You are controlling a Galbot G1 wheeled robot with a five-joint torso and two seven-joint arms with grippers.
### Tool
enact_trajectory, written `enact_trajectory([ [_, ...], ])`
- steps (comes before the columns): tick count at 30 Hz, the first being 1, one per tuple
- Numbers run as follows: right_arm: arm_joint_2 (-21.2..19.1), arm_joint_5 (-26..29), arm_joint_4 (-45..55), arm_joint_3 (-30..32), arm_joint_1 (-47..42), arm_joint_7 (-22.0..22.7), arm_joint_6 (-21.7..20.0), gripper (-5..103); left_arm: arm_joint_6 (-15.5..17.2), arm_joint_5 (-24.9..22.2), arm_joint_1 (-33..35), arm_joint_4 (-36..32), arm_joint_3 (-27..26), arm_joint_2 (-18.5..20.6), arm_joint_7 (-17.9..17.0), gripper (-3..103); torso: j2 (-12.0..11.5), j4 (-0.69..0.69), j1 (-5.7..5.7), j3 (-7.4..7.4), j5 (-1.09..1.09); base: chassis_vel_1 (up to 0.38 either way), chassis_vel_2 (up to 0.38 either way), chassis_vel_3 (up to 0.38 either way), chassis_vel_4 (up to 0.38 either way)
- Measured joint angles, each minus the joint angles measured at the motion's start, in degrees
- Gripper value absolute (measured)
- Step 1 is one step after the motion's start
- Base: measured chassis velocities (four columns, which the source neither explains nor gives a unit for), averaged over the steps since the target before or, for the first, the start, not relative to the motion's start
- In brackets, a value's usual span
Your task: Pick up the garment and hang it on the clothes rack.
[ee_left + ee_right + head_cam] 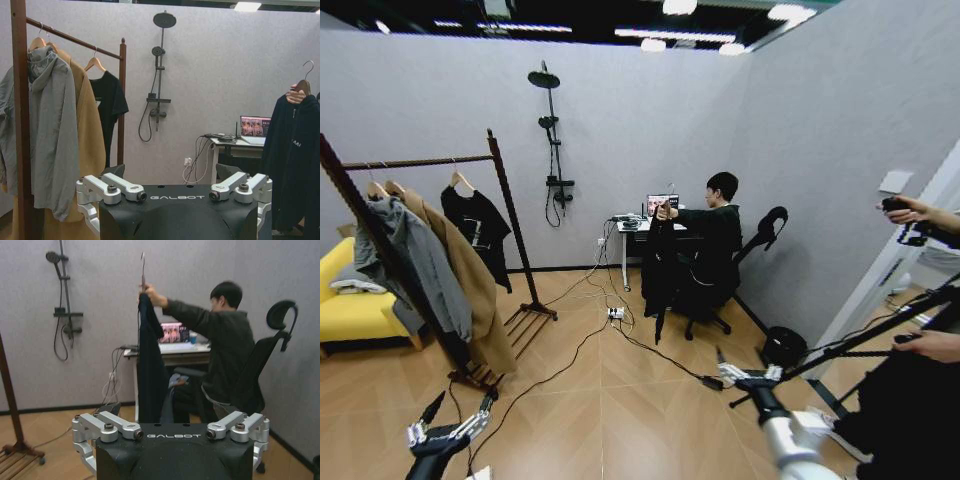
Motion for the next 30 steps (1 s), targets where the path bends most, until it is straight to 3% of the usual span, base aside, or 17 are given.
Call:
enact_trajectory([
  [11,0.4,0.1,-0.1,-0.8,1.1,0.2,-2.2,100,0.0,0.0,0.0,0.0,0.0,0.0,0.0,100,0.0,-0.03,0.00,0.00,0.00,0.000,0.000,0.000,0.000],
  [15,-3.3,8.0,5.6,0.3,1.3,3.7,-3.9,100,0.0,0.0,0.0,0.0,0.0,0.0,0.0,100,0.0,-0.04,0.00,0.00,-0.02,0.000,0.000,0.000,0.000],
  [18,-4.8,7.4,6.6,0.2,1.8,3.0,-2.6,100,0.0,0.0,0.0,0.0,0.0,0.0,0.0,100,0.0,-0.02,-0.01,-0.01,-0.01,0.000,0.000,0.000,0.000],
  [30,-4.9,6.8,6.5,0.1,1.6,2.0,-1.5,100,0.0,0.0,0.0,0.0,0.0,0.0,0.0,100,0.0,-0.03,-0.01,0.00,-0.01,-0.107,0.100,0.096,-0.106],
])
